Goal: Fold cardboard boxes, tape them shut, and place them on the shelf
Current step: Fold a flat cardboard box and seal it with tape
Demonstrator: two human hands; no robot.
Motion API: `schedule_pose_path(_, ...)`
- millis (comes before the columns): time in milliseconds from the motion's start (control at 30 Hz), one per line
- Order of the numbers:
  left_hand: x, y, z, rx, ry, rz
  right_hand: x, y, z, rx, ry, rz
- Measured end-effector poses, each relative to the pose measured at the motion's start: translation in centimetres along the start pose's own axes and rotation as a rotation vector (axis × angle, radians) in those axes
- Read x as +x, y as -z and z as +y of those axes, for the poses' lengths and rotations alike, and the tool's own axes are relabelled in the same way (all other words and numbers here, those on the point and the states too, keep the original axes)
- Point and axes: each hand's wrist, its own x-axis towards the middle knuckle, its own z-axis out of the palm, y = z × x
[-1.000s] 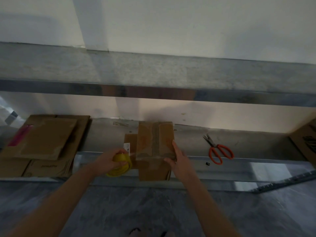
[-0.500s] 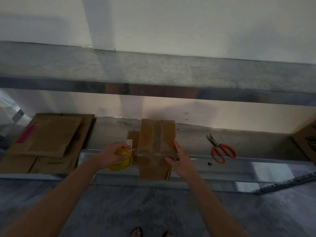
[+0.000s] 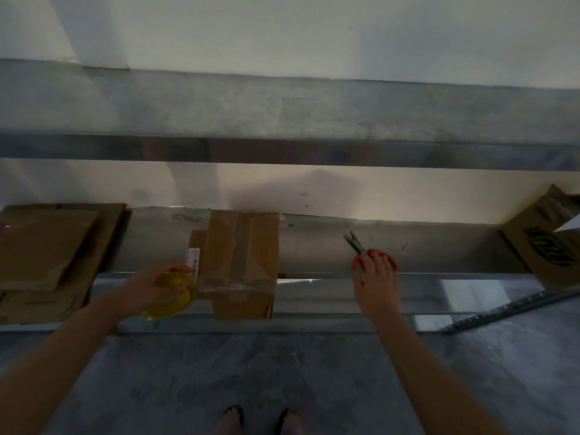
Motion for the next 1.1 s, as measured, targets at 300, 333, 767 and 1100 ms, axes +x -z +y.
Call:
schedule_pose_path(300, 0.4, -1.4, 0.0, -0.091, 0.106, 0.090, 4.5, -0.1, 3.0, -0.136, -0.100, -0.098)
schedule_pose_path(333, 0.3, -1.3, 0.1, -0.089, 0.110, 0.089, 4.7, 0.0, 2.9, -0.180, -0.128, -0.106)
schedule_pose_path(767, -0.1, 0.9, 0.9, 0.019, 0.024, 0.018, 1.7, 2.9, -0.9, 0.010, -0.278, -0.076)
schedule_pose_path(1100, 1.2, 2.5, 0.9, 0.218, -0.135, -0.119, -17.9, 4.9, -15.5, 0.362, -0.181, 0.010)
